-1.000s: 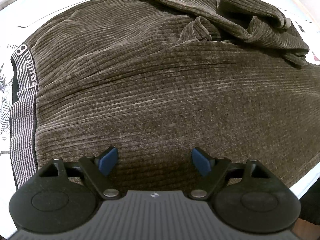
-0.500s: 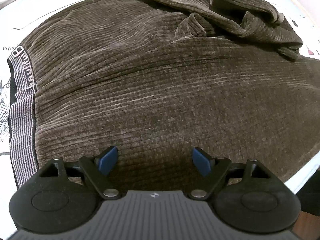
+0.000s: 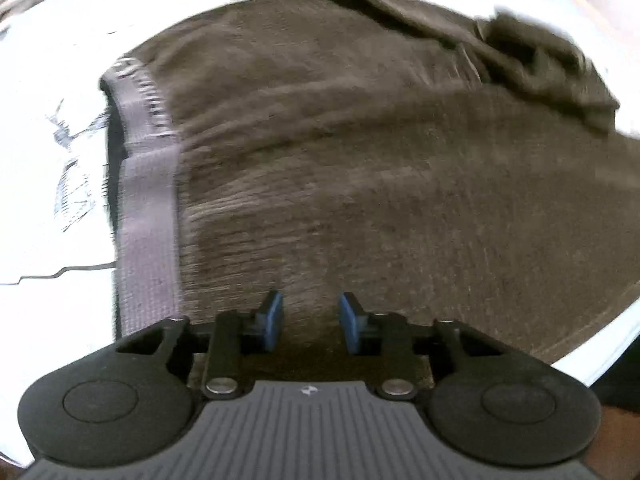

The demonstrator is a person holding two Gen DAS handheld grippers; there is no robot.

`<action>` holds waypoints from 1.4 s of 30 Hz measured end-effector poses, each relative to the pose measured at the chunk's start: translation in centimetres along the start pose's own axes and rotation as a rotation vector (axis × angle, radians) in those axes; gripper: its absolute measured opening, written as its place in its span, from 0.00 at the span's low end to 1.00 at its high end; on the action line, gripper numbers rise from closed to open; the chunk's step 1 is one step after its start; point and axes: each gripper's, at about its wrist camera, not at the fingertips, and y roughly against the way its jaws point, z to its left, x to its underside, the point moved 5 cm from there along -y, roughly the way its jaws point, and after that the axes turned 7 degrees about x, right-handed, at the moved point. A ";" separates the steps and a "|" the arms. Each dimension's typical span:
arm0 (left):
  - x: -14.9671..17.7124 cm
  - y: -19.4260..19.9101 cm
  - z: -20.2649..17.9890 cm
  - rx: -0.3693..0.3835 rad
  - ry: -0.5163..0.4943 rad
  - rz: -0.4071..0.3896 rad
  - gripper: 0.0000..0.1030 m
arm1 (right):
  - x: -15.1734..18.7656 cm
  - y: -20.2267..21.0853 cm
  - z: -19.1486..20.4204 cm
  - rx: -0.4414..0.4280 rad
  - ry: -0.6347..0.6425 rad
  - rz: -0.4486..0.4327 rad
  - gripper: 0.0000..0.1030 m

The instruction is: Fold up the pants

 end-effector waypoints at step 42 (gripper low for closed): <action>-1.0 2.3 10.1 0.020 0.175 -0.032 0.24 | 10.8 11.3 15.5 -0.669 0.222 0.214 0.50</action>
